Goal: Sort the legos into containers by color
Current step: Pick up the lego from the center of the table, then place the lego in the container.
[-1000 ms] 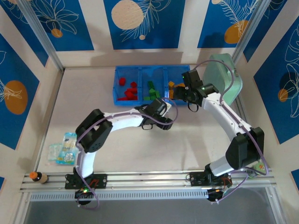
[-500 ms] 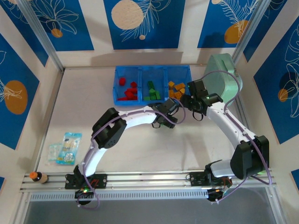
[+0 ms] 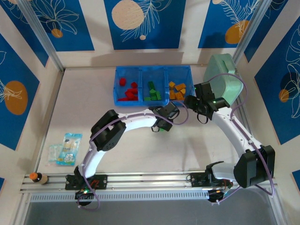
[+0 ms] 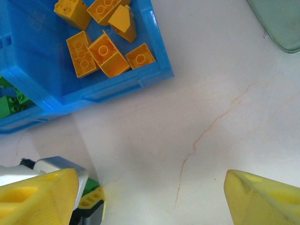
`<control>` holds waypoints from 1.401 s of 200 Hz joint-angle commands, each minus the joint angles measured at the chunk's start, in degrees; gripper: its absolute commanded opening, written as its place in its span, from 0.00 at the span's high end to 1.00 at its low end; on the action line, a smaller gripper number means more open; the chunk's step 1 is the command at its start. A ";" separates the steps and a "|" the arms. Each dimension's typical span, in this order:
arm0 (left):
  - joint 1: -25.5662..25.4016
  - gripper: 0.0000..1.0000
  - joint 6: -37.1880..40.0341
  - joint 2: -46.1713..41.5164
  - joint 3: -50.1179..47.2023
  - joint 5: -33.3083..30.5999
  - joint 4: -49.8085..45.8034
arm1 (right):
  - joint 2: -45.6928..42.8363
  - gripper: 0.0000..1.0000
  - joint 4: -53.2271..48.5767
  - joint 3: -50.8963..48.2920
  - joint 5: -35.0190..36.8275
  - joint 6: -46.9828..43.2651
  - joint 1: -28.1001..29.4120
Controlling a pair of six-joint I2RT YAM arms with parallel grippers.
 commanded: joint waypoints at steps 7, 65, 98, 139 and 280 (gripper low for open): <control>2.68 0.80 0.67 -6.32 -3.18 0.77 -0.37 | -2.01 0.18 -0.26 -1.49 -1.33 1.21 -0.13; 13.90 0.79 2.71 -12.49 1.11 5.64 2.97 | -3.28 0.18 1.03 -6.39 -2.17 3.14 0.69; 18.30 0.78 2.92 -8.96 6.71 7.60 4.80 | -4.82 0.18 1.35 -8.72 -2.60 3.63 1.46; 20.56 0.76 4.16 -2.78 15.52 6.50 4.47 | -6.45 0.18 1.17 -10.69 -2.83 3.98 2.73; 20.98 0.20 10.21 -30.11 -13.82 -1.66 22.97 | -11.80 0.18 6.89 -8.79 0.78 -6.16 7.17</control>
